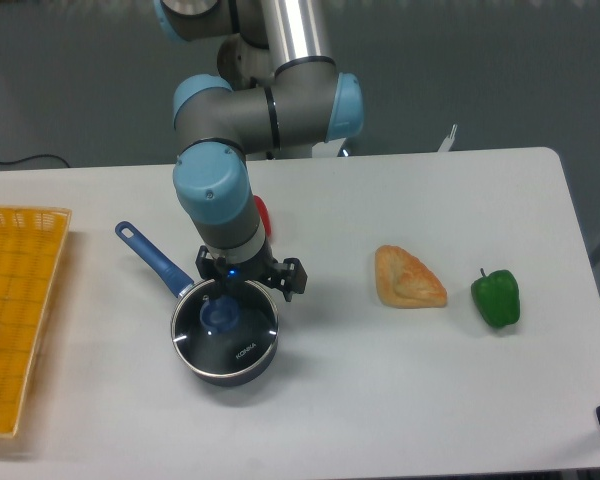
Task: Open the lid
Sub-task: 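Lower the gripper over the blue knob of the glass lid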
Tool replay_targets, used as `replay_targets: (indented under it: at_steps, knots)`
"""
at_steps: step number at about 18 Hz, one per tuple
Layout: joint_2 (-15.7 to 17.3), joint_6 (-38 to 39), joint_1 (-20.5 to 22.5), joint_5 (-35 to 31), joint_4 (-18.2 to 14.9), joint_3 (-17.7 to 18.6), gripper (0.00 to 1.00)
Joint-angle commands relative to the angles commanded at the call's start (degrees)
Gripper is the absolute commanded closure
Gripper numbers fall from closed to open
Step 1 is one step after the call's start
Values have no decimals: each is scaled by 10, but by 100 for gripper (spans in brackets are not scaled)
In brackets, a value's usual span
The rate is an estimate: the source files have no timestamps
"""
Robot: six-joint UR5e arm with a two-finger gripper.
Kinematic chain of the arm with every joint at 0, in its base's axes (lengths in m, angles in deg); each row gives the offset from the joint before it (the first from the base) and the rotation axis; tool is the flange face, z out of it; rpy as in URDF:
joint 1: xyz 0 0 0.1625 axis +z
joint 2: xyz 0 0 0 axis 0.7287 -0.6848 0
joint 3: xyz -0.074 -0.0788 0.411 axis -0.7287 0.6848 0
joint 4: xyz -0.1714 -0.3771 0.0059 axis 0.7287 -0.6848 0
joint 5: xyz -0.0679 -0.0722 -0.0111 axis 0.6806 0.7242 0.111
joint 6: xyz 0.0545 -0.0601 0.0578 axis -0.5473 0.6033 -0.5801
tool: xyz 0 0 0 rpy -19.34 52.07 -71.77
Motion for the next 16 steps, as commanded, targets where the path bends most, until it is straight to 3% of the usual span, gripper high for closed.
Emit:
replay_targets:
  at_steps: [16]
  knots:
    - [-31, 62, -24, 15, 18, -18, 0]
